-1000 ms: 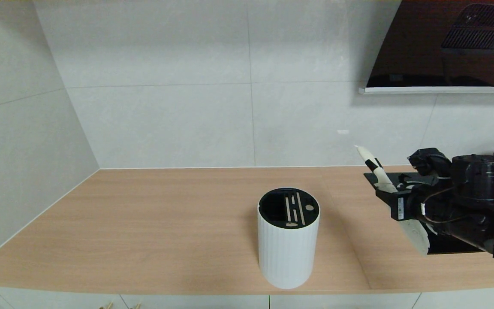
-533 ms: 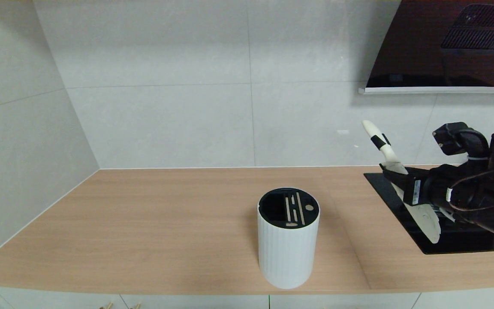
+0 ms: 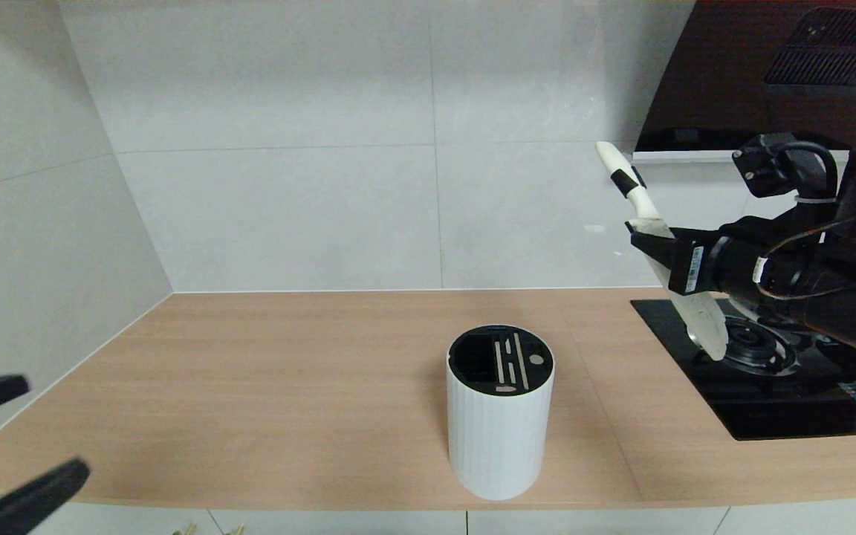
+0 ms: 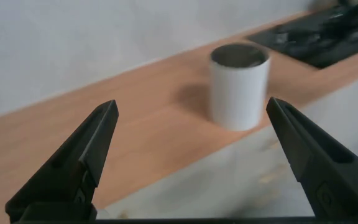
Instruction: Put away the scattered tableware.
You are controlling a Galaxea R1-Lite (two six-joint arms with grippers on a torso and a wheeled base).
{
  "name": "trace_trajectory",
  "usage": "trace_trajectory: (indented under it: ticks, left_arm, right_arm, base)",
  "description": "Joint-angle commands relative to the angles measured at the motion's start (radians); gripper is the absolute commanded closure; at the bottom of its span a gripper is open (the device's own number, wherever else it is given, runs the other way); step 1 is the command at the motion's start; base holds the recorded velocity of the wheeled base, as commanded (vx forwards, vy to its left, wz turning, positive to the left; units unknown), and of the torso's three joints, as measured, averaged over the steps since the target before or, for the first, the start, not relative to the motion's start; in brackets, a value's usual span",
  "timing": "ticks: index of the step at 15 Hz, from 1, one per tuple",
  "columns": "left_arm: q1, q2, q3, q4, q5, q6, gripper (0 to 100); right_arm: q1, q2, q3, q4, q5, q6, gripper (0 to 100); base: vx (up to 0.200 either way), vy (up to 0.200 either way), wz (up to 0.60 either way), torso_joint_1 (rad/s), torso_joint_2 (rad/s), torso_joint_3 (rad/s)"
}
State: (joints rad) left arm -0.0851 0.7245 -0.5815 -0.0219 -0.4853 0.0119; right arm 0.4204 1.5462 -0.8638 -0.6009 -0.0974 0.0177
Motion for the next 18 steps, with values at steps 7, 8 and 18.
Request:
trace_trajectory:
  ticks: [7,8,18]
  left_arm:
    - [-0.482,0.774,-0.110,-0.753,0.070,-0.647,0]
    - [-0.530,0.823,-0.101,-0.811,0.113,-0.679,0]
    - [-0.578,0.934,-0.098,-0.980,0.225,-0.734,0]
  right_arm:
    - [0.238,-0.003,0.020,0.016,-0.053,0.054,100]
    - [0.291,0.006,0.019,0.016,-0.082,0.085,100]
    - [0.482,0.075,0.023,-0.025,-0.153,0.148,100]
  base:
    - [0.000,0.000,0.00,0.000,0.00,0.000]
    - [0.000,0.000,0.00,0.000,0.00,0.000]
    - [0.000,0.000,0.00,0.000,0.00,0.000]
